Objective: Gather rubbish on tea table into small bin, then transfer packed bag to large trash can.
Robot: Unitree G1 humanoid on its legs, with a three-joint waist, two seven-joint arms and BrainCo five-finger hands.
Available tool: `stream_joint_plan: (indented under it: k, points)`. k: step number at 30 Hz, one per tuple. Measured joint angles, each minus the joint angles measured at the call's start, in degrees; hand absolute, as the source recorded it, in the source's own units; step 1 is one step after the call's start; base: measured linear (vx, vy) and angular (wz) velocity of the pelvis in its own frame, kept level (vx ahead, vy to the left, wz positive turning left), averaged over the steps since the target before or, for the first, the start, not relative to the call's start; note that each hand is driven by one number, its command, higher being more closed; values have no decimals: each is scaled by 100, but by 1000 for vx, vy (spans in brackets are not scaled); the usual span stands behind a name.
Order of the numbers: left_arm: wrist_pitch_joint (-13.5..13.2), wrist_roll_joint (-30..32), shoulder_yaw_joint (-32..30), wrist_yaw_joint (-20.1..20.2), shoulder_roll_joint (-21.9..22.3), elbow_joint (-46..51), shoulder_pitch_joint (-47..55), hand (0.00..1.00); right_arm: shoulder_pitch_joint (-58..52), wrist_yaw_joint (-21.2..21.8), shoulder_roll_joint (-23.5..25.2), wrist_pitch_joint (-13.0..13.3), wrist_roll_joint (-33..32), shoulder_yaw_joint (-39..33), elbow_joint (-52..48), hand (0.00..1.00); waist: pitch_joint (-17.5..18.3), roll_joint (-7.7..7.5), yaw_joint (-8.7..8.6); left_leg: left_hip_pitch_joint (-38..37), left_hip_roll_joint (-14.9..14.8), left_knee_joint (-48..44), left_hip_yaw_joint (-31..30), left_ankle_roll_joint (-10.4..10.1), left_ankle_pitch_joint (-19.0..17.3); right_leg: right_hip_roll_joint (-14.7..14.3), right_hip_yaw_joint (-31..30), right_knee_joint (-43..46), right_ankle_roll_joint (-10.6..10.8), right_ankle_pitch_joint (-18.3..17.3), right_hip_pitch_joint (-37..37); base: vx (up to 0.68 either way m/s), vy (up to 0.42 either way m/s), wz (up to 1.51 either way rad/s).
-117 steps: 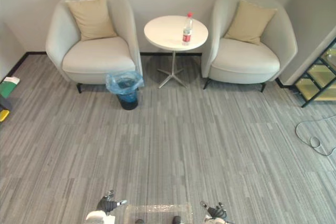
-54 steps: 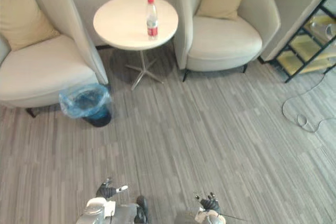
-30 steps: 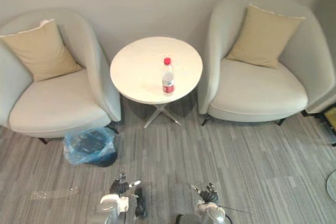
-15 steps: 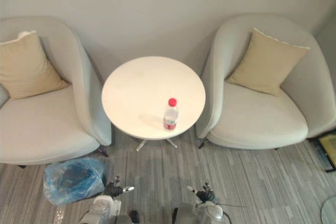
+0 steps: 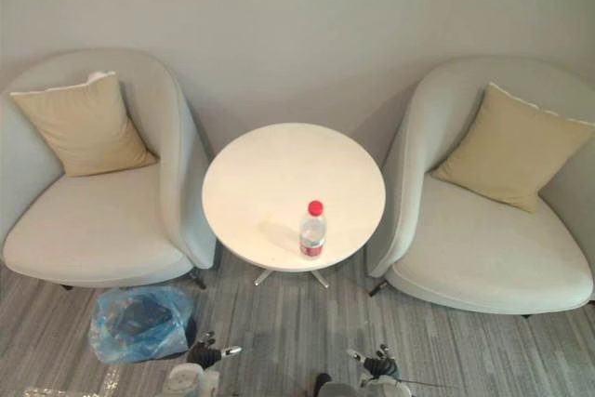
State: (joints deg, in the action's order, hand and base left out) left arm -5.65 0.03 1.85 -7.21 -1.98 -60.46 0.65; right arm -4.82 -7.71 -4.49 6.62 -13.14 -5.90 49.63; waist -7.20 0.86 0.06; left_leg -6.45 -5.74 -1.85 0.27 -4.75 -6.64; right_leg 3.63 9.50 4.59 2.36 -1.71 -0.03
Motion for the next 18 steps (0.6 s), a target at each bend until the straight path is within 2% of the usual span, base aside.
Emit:
stream_joint_plan:
  k: [4,7,10,18]
  points:
    - [1,137,264,-20,-176,17,52,0,-178,-150,-153,151,632,140,-1578,0,24,-37,-8,56,133,6,3,3,1,120,-34,-199,104,128,18,-30,74,-2]
    - [-1,265,397,-26,-308,22,124,0,-185,-161,-338,268,1048,280,-2250,0,28,-44,-7,68,148,76,-22,0,8,134,-11,-265,116,136,11,4,24,3]
    - [-5,323,493,-18,-338,30,126,0,-121,-162,-456,316,1320,301,-2430,0,28,-41,-7,145,142,89,-125,-5,11,135,93,-292,125,129,-35,50,-6,15]
    - [-17,338,616,-4,-364,186,187,0,197,-214,-625,341,1551,462,-2649,0,30,-38,9,250,230,30,-246,24,70,190,215,-477,134,120,36,71,8,7]
